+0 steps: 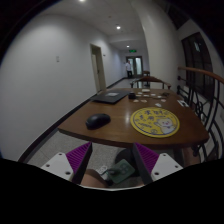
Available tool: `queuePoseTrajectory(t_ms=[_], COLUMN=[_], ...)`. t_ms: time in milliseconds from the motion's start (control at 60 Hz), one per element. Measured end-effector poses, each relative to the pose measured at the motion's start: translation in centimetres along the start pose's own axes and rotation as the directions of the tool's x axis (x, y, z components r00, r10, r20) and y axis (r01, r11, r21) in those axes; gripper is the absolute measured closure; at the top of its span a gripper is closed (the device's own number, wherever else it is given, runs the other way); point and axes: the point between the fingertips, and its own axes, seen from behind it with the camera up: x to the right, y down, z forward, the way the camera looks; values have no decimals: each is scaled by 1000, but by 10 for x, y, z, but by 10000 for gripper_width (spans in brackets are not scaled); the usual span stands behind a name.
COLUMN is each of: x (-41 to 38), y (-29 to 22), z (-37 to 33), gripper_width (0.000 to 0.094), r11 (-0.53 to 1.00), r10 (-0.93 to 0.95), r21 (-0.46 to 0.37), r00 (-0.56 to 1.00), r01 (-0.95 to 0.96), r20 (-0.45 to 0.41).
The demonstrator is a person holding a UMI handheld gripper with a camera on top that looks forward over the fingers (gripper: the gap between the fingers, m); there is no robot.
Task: Arrange mouse
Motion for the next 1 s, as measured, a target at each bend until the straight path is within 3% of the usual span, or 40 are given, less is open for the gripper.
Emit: queuePoseTrajectory(t_ms=[283, 567, 633, 667, 733, 817, 900, 1000], x=[-28, -48, -46, -49, -55, -70, -82, -62], y=[1, -18, -22, -22, -21, -20, -21, -94], z=[39, 102, 106, 105, 104, 101, 88, 36], gripper_width=[111, 119, 180, 309, 455, 568, 595, 597], r11=[999, 996, 994, 995, 995, 994, 992, 986], r10=[-34, -89, -110, -98, -97, -105, -122, -116], r21=[-18, -12, -17, -10, 5, -6, -28, 125], r00=[996, 996, 993, 994, 995, 994, 990, 991], r01=[36, 89, 110, 98, 97, 105, 124, 106], r20=[85, 15, -38, -43, -35, 25, 77, 69])
